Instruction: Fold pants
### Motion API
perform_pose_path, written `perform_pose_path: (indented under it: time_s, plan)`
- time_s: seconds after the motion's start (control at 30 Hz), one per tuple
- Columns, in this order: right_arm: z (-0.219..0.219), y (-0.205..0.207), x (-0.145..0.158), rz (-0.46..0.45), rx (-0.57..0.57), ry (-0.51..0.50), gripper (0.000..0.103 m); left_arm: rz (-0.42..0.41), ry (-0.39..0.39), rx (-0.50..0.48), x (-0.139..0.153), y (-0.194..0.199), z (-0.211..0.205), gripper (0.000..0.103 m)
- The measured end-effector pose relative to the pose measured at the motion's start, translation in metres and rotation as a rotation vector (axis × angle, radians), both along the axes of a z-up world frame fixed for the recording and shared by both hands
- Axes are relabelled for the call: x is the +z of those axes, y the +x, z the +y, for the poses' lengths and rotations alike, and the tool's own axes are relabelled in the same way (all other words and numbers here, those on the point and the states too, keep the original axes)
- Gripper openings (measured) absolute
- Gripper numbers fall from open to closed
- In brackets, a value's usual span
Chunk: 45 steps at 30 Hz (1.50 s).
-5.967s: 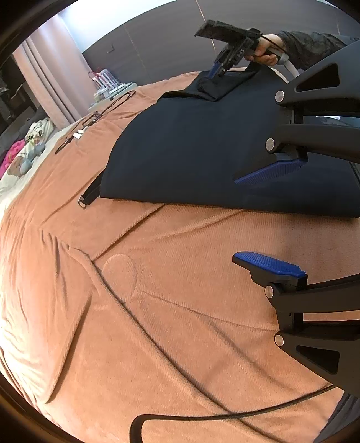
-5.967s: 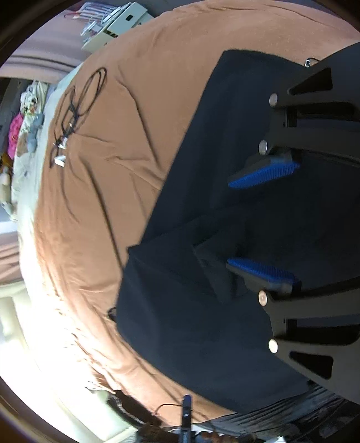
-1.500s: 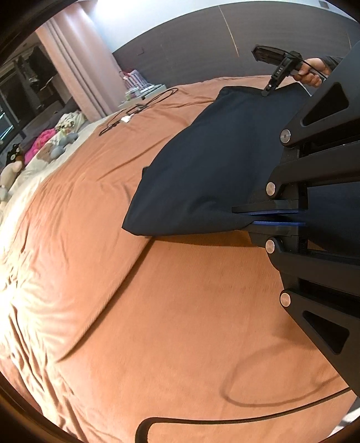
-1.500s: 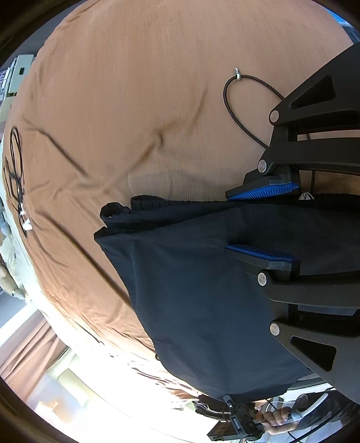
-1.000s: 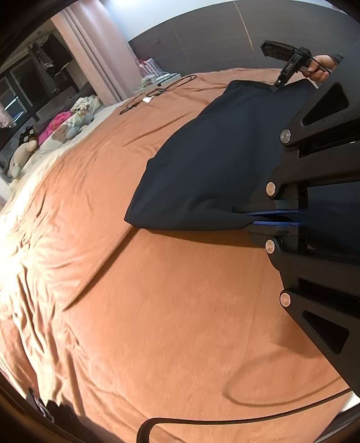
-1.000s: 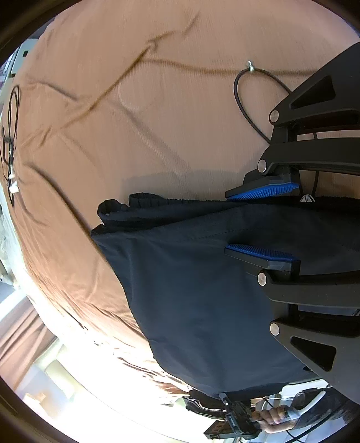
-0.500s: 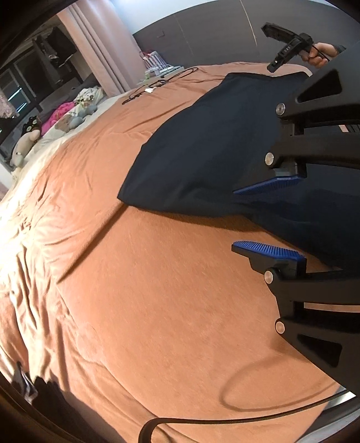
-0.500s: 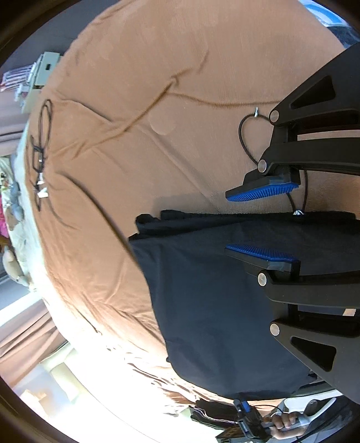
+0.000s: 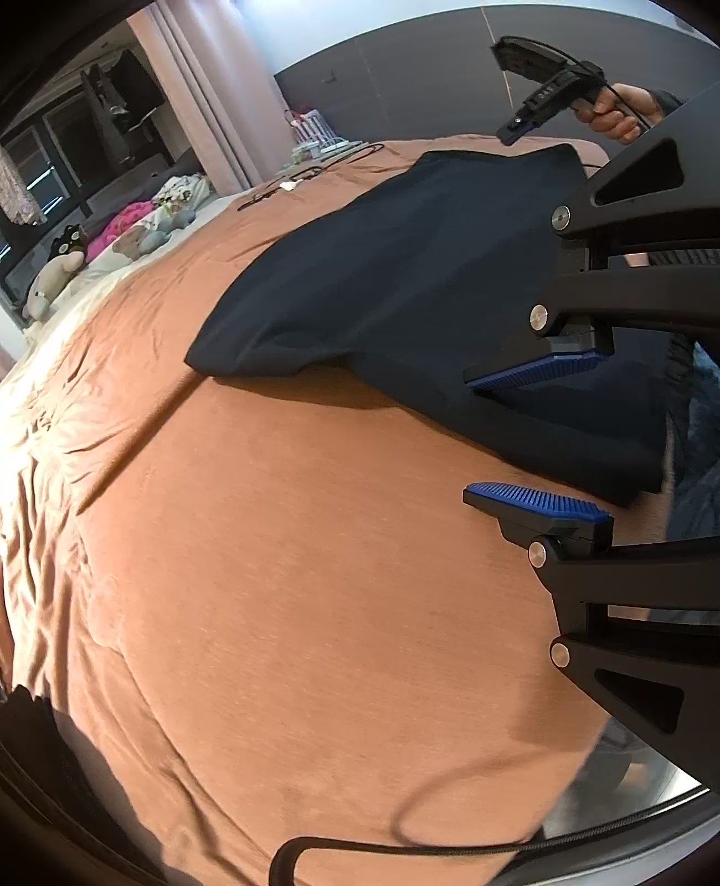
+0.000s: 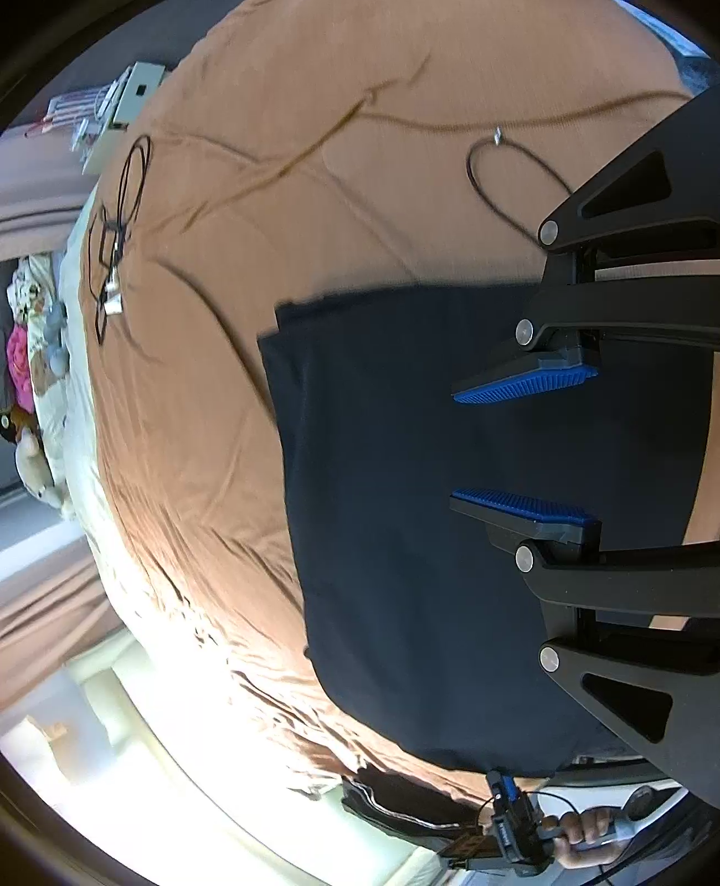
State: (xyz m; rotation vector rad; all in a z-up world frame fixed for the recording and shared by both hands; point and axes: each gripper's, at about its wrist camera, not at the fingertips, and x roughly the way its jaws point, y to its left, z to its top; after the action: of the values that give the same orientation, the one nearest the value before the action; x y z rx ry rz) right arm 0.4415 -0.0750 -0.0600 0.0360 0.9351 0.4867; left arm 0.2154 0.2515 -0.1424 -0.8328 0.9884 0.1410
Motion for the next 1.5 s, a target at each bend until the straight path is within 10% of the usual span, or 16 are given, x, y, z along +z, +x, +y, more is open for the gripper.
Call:
perform_pose_path:
  time_s: [0.5,0.93,1.27,1.5]
  plan:
    - [0.072,-0.021,-0.025,0.014,0.131,0.014,0.030,-0.044,-0.115,0.027,-0.014,-0.037,-0.011,0.037]
    - [0.130,-0.036,-0.050,0.035,0.234,-0.009,0.030,-0.096,-0.143,0.044,-0.008,-0.059,-0.020,0.006]
    - [0.132,-0.058,-0.074,0.072,0.223,-0.112,0.030,-0.111,-0.138,0.045,-0.002,-0.062,-0.024,0.005]
    - [0.136,-0.047,-0.059,0.070,0.236,-0.097,0.009,-0.086,-0.154,0.083,-0.013,-0.056,-0.027,0.018]
